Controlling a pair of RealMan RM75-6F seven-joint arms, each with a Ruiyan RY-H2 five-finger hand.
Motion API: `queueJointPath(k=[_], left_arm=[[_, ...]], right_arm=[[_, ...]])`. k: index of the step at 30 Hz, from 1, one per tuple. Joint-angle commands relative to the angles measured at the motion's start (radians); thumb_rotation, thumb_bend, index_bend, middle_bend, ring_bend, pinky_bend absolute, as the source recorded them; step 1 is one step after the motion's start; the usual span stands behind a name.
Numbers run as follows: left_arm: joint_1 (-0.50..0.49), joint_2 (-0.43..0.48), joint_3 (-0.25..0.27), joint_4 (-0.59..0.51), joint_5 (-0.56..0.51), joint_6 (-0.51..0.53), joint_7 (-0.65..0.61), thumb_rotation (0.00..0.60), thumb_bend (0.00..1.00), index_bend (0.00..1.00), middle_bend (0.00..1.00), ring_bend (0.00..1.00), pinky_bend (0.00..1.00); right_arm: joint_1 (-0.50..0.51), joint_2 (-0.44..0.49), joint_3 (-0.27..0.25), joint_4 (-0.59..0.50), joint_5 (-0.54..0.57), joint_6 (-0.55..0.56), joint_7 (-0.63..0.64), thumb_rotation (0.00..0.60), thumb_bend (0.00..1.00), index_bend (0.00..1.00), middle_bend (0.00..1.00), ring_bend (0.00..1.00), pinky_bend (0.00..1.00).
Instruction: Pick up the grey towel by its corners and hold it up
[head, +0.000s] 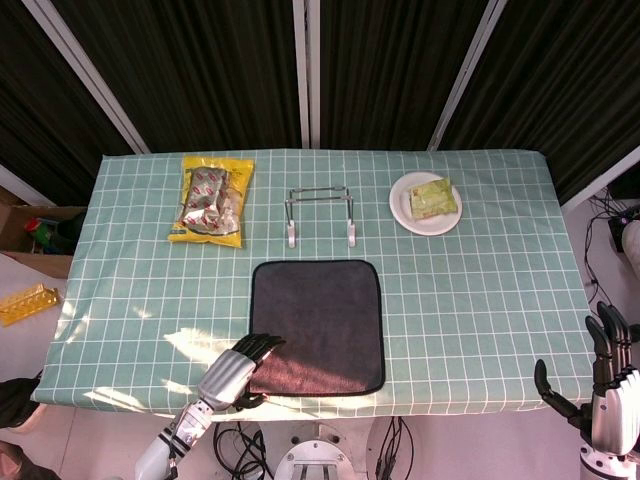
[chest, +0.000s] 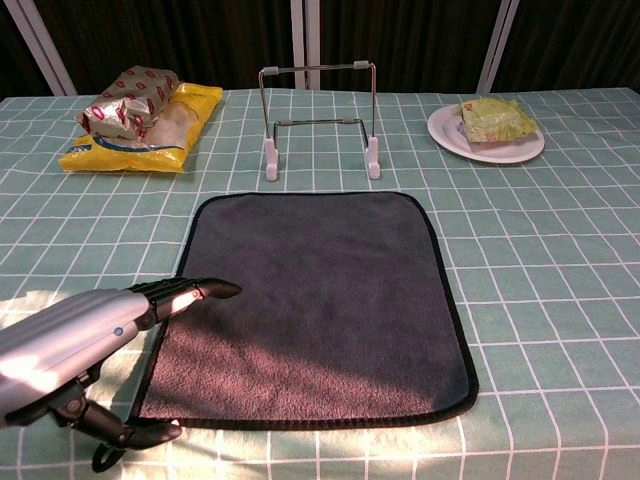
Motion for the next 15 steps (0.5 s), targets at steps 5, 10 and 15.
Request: queueJointPath(k=[5,10,15], left_arm=[[-0.01,0.017,0.002,-0.02,-0.03,-0.031,0.039,0.6,0.2,0.09,0.09,0.08,0.13],[-0.014,0.019,-0.005,-0.033,-0.042,-0.033,0.052,0.6,0.2,0.09,0.09,0.08,0.13],[-0.015,0.017,-0.013,-0.034,-0.04,-0.02,0.038,0.6,0.23,0.1,0.09,0.08,0.13]], right_arm=[[0.0,-0.004,0.0,0.004,0.003,-0.003,0.001,0.6,0.39,0.0,0.0,0.0,0.0],[0.0,-0.006,0.0,0.005,0.003,-0.003,0.002,0.6,0.39,0.0,0.0,0.0,0.0],[0.0,-0.004,0.0,0.005,0.005,-0.004,0.002,0.6,0.39,0.0,0.0,0.0,0.0]])
